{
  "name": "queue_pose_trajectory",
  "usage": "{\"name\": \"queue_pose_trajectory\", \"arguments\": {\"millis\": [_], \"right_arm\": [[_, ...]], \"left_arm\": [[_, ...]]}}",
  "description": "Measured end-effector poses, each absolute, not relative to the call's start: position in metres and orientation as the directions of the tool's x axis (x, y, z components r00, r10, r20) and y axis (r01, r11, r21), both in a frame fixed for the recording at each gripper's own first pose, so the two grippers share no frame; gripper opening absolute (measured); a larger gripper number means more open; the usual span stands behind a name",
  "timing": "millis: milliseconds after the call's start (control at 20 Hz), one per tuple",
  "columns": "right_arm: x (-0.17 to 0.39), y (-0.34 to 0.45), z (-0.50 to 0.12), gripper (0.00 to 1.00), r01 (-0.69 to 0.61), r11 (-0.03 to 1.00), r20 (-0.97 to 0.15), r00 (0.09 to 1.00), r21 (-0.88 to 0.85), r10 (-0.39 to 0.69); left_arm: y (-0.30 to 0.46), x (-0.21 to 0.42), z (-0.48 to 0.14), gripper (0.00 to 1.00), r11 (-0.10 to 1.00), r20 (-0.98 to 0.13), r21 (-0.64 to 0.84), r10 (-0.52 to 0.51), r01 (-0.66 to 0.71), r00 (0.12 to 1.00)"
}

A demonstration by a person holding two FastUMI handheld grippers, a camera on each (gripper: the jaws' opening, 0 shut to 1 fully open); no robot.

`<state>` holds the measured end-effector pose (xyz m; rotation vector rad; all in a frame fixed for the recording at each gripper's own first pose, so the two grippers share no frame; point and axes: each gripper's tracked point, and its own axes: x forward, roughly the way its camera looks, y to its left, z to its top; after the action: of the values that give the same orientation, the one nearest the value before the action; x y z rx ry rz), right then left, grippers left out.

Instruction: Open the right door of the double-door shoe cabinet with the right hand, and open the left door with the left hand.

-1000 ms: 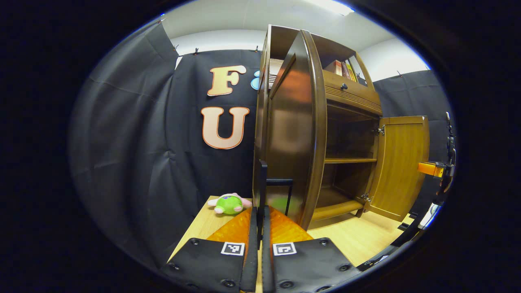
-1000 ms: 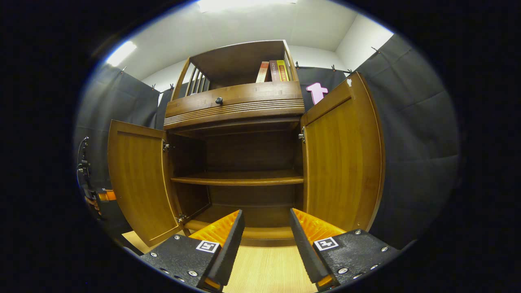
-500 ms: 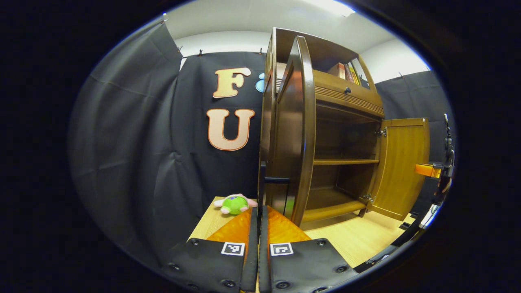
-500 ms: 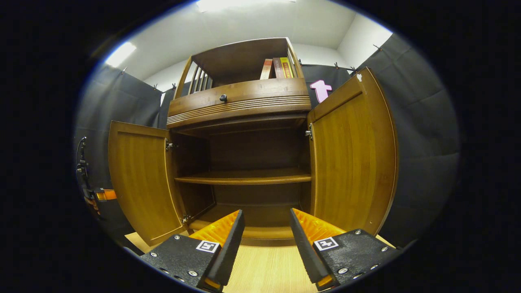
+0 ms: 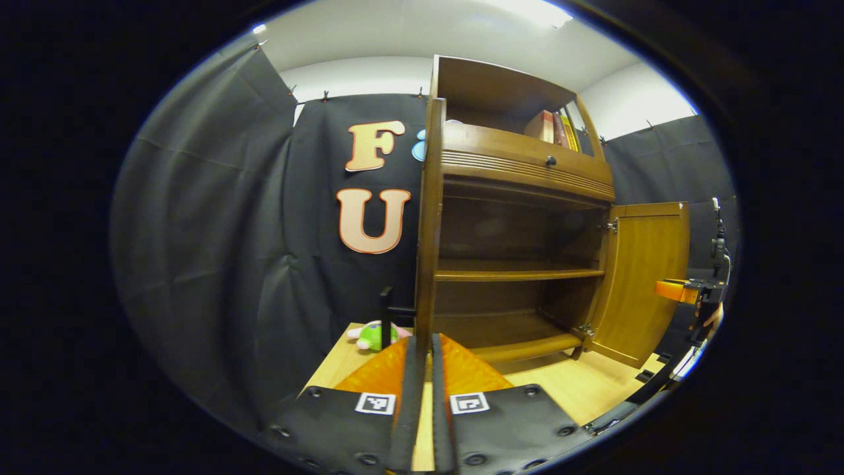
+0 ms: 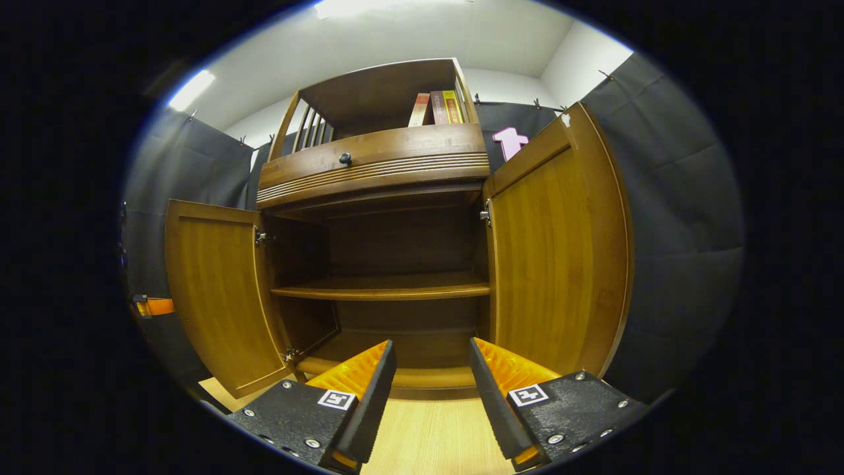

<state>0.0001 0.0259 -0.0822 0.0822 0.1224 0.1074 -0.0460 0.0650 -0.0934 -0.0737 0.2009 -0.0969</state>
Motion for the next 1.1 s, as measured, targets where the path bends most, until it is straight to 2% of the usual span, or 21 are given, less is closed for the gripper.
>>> {"name": "queue_pose_trajectory", "arguments": {"millis": [100,150,250,300,350,400,500,550,650,700,750,800,850,900,1000,1050,1100], "right_arm": [[0.003,0.017,-0.078,0.71,-0.087,0.992,-0.118,0.988,0.087,0.097],[0.003,0.013,-0.075,0.71,-0.081,0.993,-0.118,0.989,0.083,0.090],[0.004,0.005,-0.070,0.72,-0.069,0.995,-0.115,0.990,0.070,0.077],[0.004,0.002,-0.067,0.84,-0.065,0.996,-0.111,0.991,0.062,0.072],[0.005,-0.001,-0.063,0.74,-0.060,0.997,-0.105,0.992,0.055,0.066],[0.005,-0.003,-0.059,0.76,-0.058,0.997,-0.098,0.993,0.050,0.063],[0.004,-0.010,-0.054,0.78,-0.052,0.998,-0.088,0.995,0.045,0.056],[0.005,-0.013,-0.051,0.69,-0.048,0.998,-0.083,0.995,0.042,0.051],[0.004,-0.019,-0.043,0.95,-0.037,0.999,-0.073,0.997,0.025,0.039],[0.004,-0.022,-0.040,0.87,-0.032,0.999,-0.069,0.997,0.014,0.033],[0.004,-0.024,-0.037,1.00,-0.028,1.000,-0.063,0.998,0.006,0.028],[0.002,-0.025,-0.034,0.91,-0.027,1.000,-0.056,0.998,0.003,0.027],[0.002,-0.025,-0.030,0.91,-0.027,1.000,-0.048,0.998,0.003,0.027],[0.001,-0.027,-0.027,0.91,-0.026,1.000,-0.042,0.999,0.006,0.026],[-0.001,-0.030,-0.020,0.91,-0.020,1.000,-0.028,0.999,0.002,0.020],[-0.001,-0.032,-0.018,0.83,-0.016,1.000,-0.023,1.000,-0.002,0.016],[-0.002,-0.033,-0.016,0.86,-0.012,1.000,-0.021,1.000,-0.004,0.012]], "left_arm": [[0.056,-0.046,-0.080,0.33,0.996,-0.188,-0.037,-0.083,0.077,0.979],[0.051,-0.044,-0.074,0.32,0.997,-0.180,-0.029,-0.082,0.078,0.980],[0.035,-0.043,-0.058,0.45,0.996,-0.155,-0.040,-0.079,0.074,0.985],[0.030,-0.041,-0.051,0.51,0.996,-0.139,-0.056,-0.076,0.069,0.987],[0.026,-0.036,-0.042,0.58,0.995,-0.120,-0.075,-0.070,0.061,0.990],[0.025,-0.031,-0.034,0.65,0.995,-0.103,-0.089,-0.055,0.046,0.993],[0.022,-0.022,-0.021,0.67,0.995,-0.080,-0.095,-0.023,0.015,0.997],[0.019,-0.015,-0.017,0.68,0.995,-0.075,-0.096,-0.012,0.004,0.997],[0.008,-0.003,-0.010,0.77,0.995,-0.072,-0.102,-0.008,0.000,0.997],[0.000,0.002,-0.008,0.81,0.994,-0.076,-0.109,-0.014,0.006,0.997],[-0.008,0.008,-0.008,0.85,0.993,-0.077,-0.116,-0.026,0.017,0.997],[-0.016,0.013,-0.006,0.91,0.992,-0.077,-0.120,-0.037,0.028,0.996],[-0.023,0.018,-0.004,0.91,0.992,-0.074,-0.121,-0.050,0.041,0.996],[-0.029,0.021,-0.002,0.98,0.992,-0.070,-0.119,-0.061,0.052,0.996],[-0.033,0.023,0.001,0.98,0.992,-0.068,-0.107,-0.078,0.071,0.995],[-0.036,0.024,0.002,0.98,0.991,-0.066,-0.108,-0.085,0.077,0.994],[-0.041,0.027,0.005,0.97,0.990,-0.064,-0.111,-0.090,0.083,0.994]]}}
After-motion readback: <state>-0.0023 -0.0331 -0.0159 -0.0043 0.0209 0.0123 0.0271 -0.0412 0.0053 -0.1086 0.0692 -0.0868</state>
